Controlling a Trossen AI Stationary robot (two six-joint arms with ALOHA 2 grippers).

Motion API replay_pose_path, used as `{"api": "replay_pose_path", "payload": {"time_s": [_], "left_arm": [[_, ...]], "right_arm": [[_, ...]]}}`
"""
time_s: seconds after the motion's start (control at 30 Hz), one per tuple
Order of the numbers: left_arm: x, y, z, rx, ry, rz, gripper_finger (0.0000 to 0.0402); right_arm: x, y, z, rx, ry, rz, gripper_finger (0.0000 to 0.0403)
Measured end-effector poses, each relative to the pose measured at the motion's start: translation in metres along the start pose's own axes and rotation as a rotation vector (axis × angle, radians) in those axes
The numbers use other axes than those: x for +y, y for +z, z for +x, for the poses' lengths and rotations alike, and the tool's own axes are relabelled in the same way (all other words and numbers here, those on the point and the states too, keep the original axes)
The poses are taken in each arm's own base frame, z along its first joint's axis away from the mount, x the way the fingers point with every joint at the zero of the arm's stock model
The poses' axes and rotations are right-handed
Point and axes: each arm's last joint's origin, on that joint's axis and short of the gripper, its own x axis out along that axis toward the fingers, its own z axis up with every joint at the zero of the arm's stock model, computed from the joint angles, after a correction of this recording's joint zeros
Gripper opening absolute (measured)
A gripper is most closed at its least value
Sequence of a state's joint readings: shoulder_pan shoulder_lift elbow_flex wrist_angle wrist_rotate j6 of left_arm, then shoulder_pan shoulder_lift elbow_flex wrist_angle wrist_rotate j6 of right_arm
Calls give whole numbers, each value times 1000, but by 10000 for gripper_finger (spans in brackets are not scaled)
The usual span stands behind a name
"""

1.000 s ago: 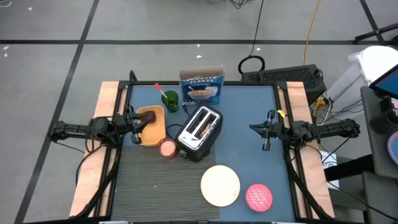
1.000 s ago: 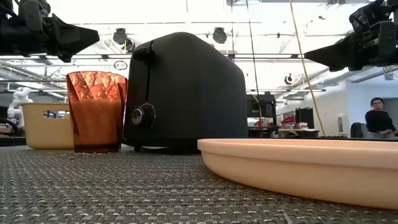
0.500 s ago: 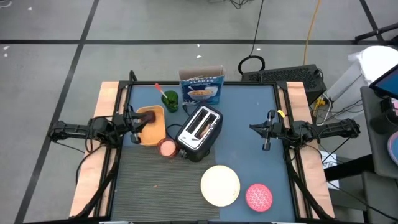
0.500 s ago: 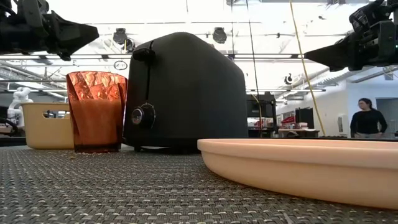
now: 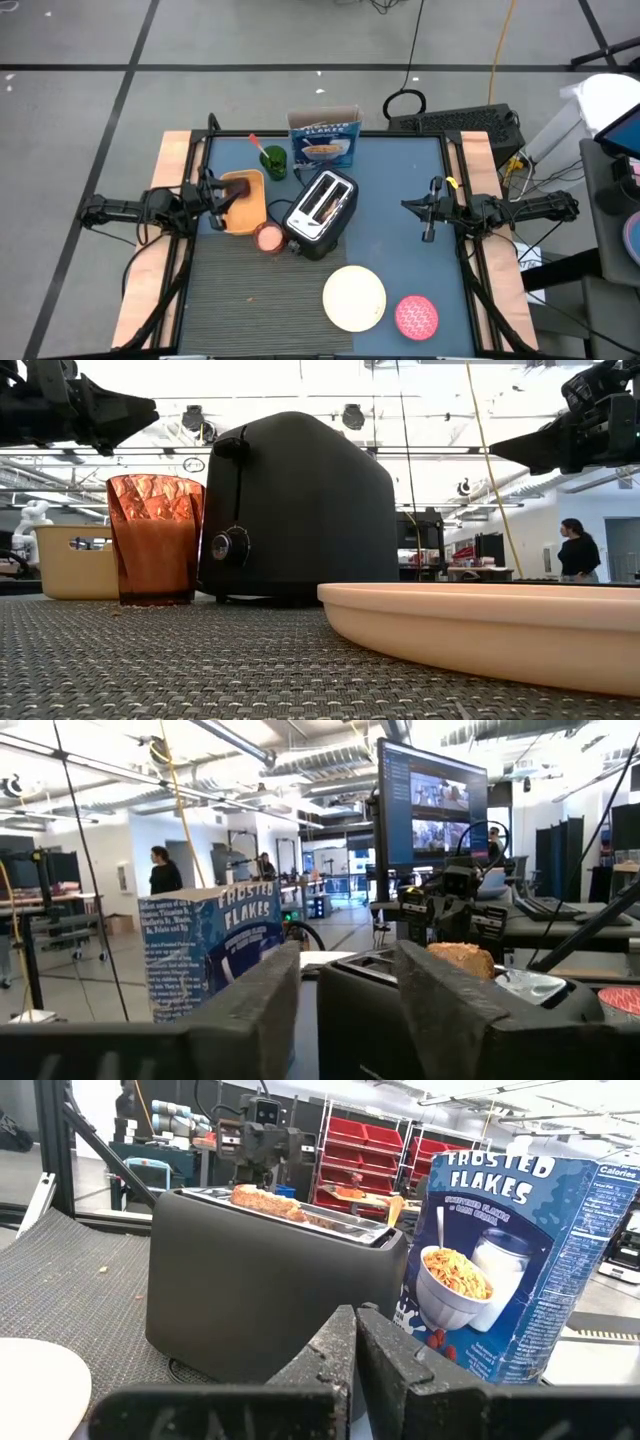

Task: Arrange a breakfast setting
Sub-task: Put the cereal from the blue cereal box into the red bowl

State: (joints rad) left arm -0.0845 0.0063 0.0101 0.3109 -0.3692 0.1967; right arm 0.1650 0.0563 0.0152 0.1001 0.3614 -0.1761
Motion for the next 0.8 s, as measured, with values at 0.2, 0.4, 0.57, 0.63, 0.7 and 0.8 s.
{"api": "replay_pose_path", "payload": {"time_s": [0.2, 0.4, 0.57, 0.63, 0.7, 0.8], "left_arm": [[3, 2, 0, -4, 108, -8, 298], [4, 1, 0, 1, 114, 1, 386], [4, 9, -1, -77, 99, -38, 394], [5, 15, -1, -137, 74, -49, 395], [5, 19, -2, -185, 64, -52, 395], [6, 21, -2, -209, 69, -57, 395]], "right_arm": [[0, 0, 0, 0, 0, 0, 9], [0, 0, 0, 0, 0, 0, 9], [0, 0, 0, 0, 0, 0, 9], [0, 0, 0, 0, 0, 0, 9], [0, 0, 0, -1, -1, 0, 9], [0, 0, 0, -1, -1, 0, 9]]}}
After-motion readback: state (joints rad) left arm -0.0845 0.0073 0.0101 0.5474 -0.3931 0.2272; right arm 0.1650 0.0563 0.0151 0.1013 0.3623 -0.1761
